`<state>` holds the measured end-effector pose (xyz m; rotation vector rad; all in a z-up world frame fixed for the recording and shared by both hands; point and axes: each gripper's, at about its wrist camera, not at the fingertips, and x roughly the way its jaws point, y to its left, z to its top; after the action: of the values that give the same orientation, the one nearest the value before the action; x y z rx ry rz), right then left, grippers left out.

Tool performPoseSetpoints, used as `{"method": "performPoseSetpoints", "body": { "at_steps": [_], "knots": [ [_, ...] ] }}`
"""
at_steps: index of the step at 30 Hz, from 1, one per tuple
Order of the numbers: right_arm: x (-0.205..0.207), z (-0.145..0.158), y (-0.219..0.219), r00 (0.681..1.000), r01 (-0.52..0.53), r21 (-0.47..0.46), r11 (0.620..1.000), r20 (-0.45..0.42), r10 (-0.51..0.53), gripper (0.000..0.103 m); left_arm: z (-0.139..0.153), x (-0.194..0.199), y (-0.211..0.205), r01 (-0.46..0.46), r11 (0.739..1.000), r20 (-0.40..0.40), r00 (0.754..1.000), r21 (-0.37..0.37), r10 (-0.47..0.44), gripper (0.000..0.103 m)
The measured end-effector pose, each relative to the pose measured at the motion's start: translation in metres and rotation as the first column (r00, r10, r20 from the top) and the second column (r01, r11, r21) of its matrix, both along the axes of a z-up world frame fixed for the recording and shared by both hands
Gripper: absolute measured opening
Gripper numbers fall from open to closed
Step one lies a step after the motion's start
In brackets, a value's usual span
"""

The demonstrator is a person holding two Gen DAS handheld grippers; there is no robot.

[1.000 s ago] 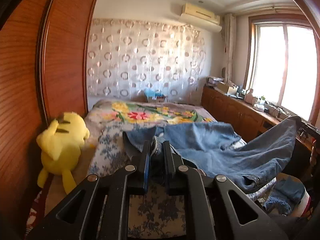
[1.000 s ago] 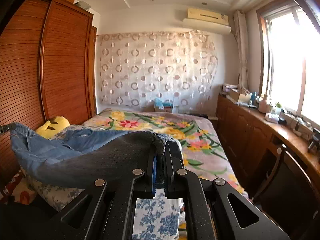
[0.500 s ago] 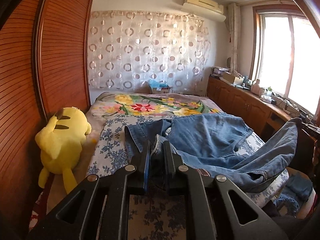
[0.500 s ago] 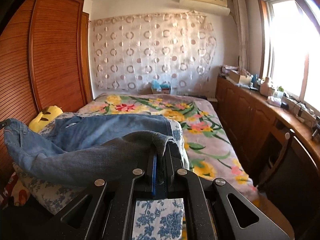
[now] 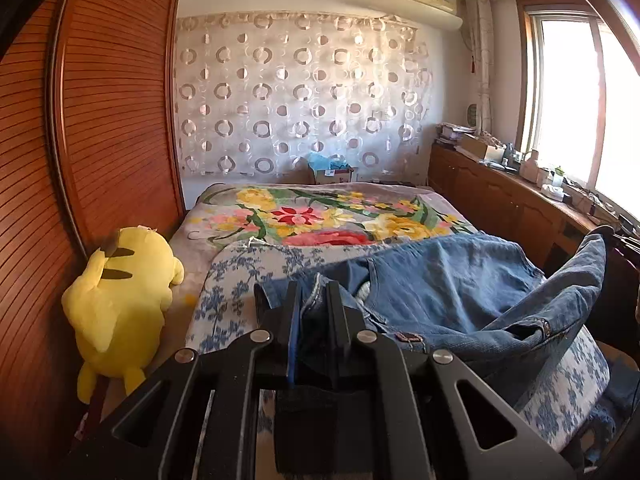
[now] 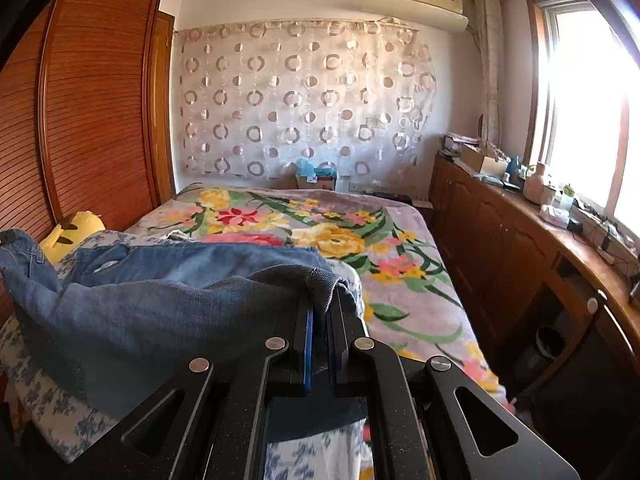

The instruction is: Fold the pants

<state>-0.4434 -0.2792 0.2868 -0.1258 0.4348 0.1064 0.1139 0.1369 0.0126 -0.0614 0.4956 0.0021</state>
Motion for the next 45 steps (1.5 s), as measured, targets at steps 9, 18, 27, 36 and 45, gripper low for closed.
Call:
{"method": "performPoseSetpoints", "body": {
  "at_steps": [9,18,27,36,45],
  "knots": [
    [0.044,-0.007,0.007,1.0,-0.003,0.002,1.0,-0.004,0.003,0.005,-0.001,0.047,0.007,-0.012,0.999,-0.029,0.999,0.039,0.013,0.012],
    [0.09,-0.019,0.022,0.999,-0.02,-0.034,0.999,-0.039,0.018,0.005,-0.018,0.091,0.01,-0.018,0.998,-0.088,0.996,0.062,0.023,0.01],
    [0.135,-0.021,0.027,0.996,-0.035,-0.032,0.999,-0.078,0.032,0.005,-0.031,0.124,0.023,-0.041,0.997,-0.135,0.99,0.061,0.049,0.01],
    [0.166,-0.045,0.028,0.981,-0.024,-0.043,0.999,-0.193,0.016,0.005,-0.05,0.141,0.031,-0.039,0.998,-0.178,0.983,0.046,0.046,0.011],
    [0.146,-0.018,0.024,0.98,-0.028,-0.008,1.0,-0.196,0.026,0.037,-0.039,0.13,0.024,-0.022,0.998,-0.16,0.987,0.057,0.031,0.046]
  ]
}}
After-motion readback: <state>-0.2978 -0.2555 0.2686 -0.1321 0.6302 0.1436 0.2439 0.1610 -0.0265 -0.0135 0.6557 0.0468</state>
